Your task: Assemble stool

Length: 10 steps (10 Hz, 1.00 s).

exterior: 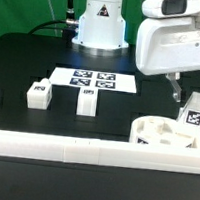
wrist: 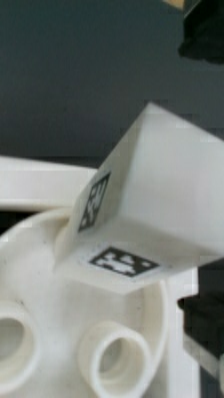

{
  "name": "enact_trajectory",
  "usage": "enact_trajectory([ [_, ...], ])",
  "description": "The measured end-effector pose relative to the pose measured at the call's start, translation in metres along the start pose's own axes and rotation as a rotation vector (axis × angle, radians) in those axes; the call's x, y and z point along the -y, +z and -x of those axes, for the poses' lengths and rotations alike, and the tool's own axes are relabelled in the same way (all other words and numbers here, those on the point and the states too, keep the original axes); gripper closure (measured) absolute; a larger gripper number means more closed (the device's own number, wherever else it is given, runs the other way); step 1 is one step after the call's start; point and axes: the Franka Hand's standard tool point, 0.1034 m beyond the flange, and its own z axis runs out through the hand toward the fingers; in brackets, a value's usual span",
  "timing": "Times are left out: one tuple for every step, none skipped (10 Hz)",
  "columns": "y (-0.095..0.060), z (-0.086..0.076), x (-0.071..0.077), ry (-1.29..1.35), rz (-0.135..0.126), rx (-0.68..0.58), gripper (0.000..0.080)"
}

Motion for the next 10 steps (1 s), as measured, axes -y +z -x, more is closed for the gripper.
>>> enact_trajectory([
  [0.000,0.000,0.000,-0.054,0.000,0.000,0.0150],
  [0.000,-0.001,-0.002,-0.170,0.013,-0.010,0.0150],
  [0.000,-0.004,-0.003,-0.309,0.034,-0.030,0.0150],
  [0.002,-0.001,-0.003,-0.397,0.039,-0.012,0.0150],
  [0.003,-0.001,-0.002,-0.462,0.050,-0.009,0.0150],
  [0.005,0.002,0.000,-0.538,0.056,0.001,0.0150],
  [0.008,0.003,-0.002,-0.643,0.060,0.012,0.0150],
  [0.010,0.004,-0.003,-0.669,0.061,0.017,0.0150],
  [0.010,0.004,-0.005,-0.760,0.068,0.024,0.0150],
  [0.010,0.005,-0.006,-0.798,0.070,0.028,0.0150],
])
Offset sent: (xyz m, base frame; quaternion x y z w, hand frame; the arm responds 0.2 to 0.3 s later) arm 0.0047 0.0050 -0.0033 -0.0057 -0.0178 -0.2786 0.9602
